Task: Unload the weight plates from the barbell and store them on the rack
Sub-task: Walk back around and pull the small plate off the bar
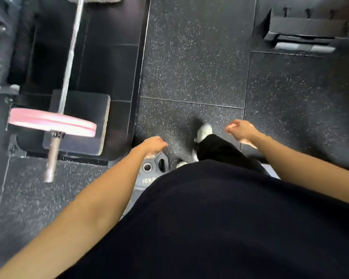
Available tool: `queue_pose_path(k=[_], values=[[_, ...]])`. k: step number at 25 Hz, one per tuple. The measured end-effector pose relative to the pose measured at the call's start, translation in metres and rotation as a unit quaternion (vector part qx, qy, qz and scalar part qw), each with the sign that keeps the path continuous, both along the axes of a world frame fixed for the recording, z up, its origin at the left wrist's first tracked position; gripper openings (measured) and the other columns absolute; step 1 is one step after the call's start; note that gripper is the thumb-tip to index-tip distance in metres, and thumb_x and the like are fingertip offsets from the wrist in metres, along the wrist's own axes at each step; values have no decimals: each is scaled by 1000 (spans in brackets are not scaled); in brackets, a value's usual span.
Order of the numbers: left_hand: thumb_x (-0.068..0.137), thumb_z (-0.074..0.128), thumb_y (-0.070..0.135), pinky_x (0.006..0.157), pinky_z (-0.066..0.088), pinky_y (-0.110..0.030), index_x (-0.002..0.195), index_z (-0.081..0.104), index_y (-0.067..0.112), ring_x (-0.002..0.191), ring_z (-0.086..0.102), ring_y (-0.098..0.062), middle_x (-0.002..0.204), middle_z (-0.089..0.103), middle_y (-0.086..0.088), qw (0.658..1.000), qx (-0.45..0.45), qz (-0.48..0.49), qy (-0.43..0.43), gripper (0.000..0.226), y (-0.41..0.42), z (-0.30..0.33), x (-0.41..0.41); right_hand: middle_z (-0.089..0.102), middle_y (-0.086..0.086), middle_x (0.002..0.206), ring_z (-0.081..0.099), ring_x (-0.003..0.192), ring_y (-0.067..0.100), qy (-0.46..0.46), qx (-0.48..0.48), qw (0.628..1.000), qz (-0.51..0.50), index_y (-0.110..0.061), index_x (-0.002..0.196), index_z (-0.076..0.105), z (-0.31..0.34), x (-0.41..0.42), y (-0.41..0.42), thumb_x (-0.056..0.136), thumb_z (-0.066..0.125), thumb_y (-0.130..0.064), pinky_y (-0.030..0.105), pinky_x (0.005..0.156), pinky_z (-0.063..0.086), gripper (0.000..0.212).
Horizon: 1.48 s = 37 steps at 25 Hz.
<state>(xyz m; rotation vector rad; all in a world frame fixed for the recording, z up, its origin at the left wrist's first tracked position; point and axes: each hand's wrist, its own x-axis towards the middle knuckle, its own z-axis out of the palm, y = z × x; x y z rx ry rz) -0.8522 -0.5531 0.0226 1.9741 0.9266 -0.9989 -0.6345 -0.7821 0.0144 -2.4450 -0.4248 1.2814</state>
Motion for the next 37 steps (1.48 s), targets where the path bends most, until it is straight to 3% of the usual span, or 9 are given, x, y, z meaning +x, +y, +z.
queue_pose_path(k=[6, 10, 14, 22, 24, 27, 31, 33, 37], values=[[97, 49, 39, 88, 43, -32, 124, 55, 8, 111, 55, -27, 126, 57, -10, 999, -12, -8, 30, 41, 91, -26, 150, 61, 12, 125, 57, 114, 28, 68, -60, 995, 49, -8, 118, 61, -28, 131, 86, 92, 60, -26, 31, 91, 42, 32], [95, 51, 41, 93, 38, -28, 123, 58, 14, 119, 54, -25, 132, 58, -9, 999, -7, 23, 21, 39, 153, -20, 273, 61, 14, 128, 57, 113, 29, 69, -81, 993, 59, -9, 126, 58, -15, 250, 142, 93, 58, -29, 32, 93, 44, 39], [91, 54, 43, 89, 37, -28, 116, 62, 21, 114, 56, -23, 125, 63, -5, 995, 37, 78, -51, 35, 222, -12, 382, 59, 13, 129, 56, 116, 29, 43, -62, 996, 41, -8, 124, 58, -7, 351, 201, 92, 57, -27, 34, 94, 44, 37], [94, 48, 46, 100, 38, -33, 121, 61, 23, 121, 51, -23, 135, 55, -2, 1000, -10, -24, 7, 38, 377, -41, 589, 64, 13, 121, 60, 103, 26, 67, -89, 994, -1, -6, 116, 63, -40, 518, 330, 91, 59, -21, 28, 82, 43, 29], [94, 49, 44, 92, 41, -31, 118, 61, 21, 111, 55, -22, 127, 60, -3, 998, 1, -68, 8, 35, 435, -32, 656, 66, 14, 119, 61, 101, 25, 43, -78, 995, -43, -5, 113, 65, -38, 569, 364, 91, 58, -21, 29, 86, 44, 28], [96, 49, 40, 65, 39, -28, 115, 62, 15, 72, 56, -18, 94, 65, -6, 994, 20, -105, 1, 34, 508, -20, 746, 68, 15, 113, 63, 100, 27, -7, -43, 992, -122, -4, 103, 69, -23, 655, 415, 89, 58, -22, 33, 86, 46, 26], [96, 50, 41, 56, 36, -27, 112, 59, 17, 58, 48, -16, 78, 60, -1, 991, 4, -131, 28, 31, 553, -25, 851, 68, 8, 115, 61, 107, 23, -3, -1, 980, -201, -13, 107, 69, -18, 743, 470, 86, 61, -28, 27, 88, 43, 26], [95, 52, 40, 58, 40, -28, 114, 59, 15, 59, 51, -16, 80, 62, -2, 984, -8, -169, 47, 31, 567, -33, 908, 67, 8, 118, 60, 110, 23, 21, -4, 978, -209, -12, 109, 68, -27, 790, 489, 87, 61, -27, 27, 89, 42, 27], [95, 52, 38, 82, 45, -33, 118, 58, 14, 91, 56, -20, 120, 62, -7, 962, -33, -260, 76, 34, 583, -52, 1023, 62, 8, 127, 56, 116, 23, 79, -28, 984, -157, -9, 115, 66, -45, 897, 510, 91, 59, -26, 27, 96, 40, 30]])
